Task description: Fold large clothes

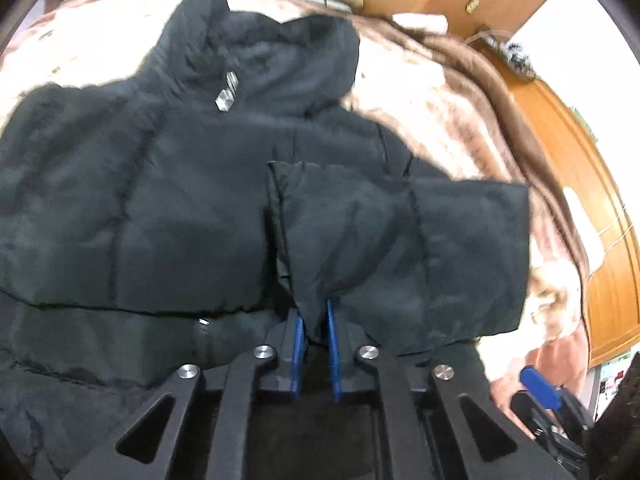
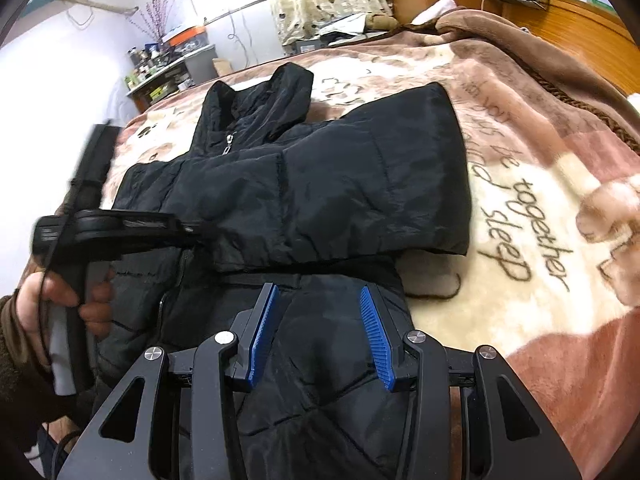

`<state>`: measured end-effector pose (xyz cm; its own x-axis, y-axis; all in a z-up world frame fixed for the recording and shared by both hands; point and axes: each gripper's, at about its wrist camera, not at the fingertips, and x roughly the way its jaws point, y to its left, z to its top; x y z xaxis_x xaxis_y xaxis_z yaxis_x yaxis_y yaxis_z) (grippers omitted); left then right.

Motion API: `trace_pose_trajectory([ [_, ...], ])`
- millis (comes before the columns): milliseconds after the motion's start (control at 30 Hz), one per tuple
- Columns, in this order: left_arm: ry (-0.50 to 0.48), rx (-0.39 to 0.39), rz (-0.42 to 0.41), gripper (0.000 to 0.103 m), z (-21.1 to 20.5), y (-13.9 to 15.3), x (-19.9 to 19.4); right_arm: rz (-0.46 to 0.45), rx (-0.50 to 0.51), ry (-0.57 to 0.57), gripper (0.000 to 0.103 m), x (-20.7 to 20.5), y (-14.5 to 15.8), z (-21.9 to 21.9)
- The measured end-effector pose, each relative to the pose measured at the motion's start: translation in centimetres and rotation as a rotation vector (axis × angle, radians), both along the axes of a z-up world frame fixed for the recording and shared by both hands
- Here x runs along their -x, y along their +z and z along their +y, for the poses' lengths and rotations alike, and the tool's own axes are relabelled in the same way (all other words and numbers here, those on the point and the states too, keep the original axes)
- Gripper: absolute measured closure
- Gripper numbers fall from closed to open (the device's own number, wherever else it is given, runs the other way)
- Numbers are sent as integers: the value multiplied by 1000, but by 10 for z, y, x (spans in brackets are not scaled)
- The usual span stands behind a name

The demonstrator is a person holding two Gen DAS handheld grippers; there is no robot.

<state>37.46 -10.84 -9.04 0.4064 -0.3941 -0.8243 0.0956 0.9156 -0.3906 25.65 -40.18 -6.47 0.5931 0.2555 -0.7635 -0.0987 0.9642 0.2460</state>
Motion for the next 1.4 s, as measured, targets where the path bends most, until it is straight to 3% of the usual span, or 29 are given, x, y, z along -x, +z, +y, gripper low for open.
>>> trace_pose_trajectory([
  [133,28,50,-101,94,27,41,2,-16,1,-9,60,0,6,1],
  [300,61,56,-217,94,58,88,0,-44,0,6,59,-5,17,13],
  [467,123,-9,-279,94,96,107,-2,-62,3,28,59,-13,24,29],
  [633,163,-15,-212,94,130,82,-9,-71,16,25,59,-27,24,42],
  [867,243,-90,-200,94,168,52,-10,-67,24,-6,59,-50,22,48],
  [967,288,-159,-196,94,176,43,-18,-64,51,-13,59,-64,19,56],
  [1067,245,-100,-174,94,175,36,-19,-54,66,7,60,-78,14,64],
  [1200,145,-167,-206,93,150,36,-17,-39,109,8,60,-96,6,68],
  [1233,127,-167,-210,91,143,36,-16,-38,119,4,59,-99,3,69],
  [1333,63,-172,-202,68,123,27,-19,-6,126,4,59,-109,-8,70],
  [1400,43,-188,-168,66,112,15,-24,32,123,8,59,-117,-20,72],
])
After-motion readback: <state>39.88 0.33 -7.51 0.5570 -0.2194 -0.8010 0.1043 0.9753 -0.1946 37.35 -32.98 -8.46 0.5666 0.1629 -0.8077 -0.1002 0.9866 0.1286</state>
